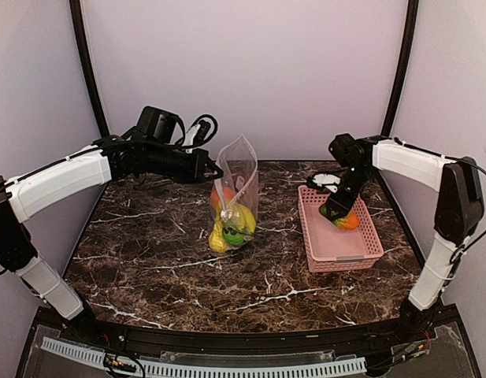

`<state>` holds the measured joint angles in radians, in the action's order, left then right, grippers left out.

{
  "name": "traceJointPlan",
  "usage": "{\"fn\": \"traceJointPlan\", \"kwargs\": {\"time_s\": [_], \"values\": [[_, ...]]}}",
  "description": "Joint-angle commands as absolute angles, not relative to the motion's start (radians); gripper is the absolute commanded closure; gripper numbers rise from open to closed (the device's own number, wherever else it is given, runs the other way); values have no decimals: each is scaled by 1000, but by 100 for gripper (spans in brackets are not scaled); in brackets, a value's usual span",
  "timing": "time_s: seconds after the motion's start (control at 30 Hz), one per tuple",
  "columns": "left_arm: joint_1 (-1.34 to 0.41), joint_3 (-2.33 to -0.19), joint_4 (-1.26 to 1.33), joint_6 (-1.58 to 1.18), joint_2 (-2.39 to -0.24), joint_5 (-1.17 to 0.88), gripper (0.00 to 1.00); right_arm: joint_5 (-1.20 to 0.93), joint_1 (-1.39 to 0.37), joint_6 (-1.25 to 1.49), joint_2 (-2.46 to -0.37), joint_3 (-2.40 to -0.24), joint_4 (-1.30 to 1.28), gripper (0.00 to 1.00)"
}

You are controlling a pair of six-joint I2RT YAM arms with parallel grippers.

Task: Place the food in the zip-top bag and seal the zipper
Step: Pick up the fake fruit from the bin, then place the fake fruit in the zipper food storage bag.

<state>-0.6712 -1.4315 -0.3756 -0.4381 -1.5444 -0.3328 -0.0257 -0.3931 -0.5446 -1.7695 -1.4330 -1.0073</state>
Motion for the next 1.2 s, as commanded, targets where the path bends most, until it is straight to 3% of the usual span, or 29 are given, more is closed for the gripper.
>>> {"fn": "traceJointPlan", "kwargs": {"time_s": [0.0, 0.33, 0.47, 0.83, 1.17], "values": [[-671, -1421, -388, -441, -1534, -335, 99, -255, -385, -535, -1700, -1638, -1089, 100], [-672, -1469, -402, -483, -1559, -349, 99, -736, -405, -462, -1825, -1992, -1113, 100], [-671, -1478, -406, -488, -1559, -343, 99, -894, -414, -382, -1816, -2036, -1000, 100], [-671, -1516, -444, -493, -1579, -333, 99, -1046, -489, -168, -1674, -1850, -446, 100], [-671, -1572, -485, -489, -1609, -335, 99, -1096, -539, -62, -1808, -1959, -291, 100]]}}
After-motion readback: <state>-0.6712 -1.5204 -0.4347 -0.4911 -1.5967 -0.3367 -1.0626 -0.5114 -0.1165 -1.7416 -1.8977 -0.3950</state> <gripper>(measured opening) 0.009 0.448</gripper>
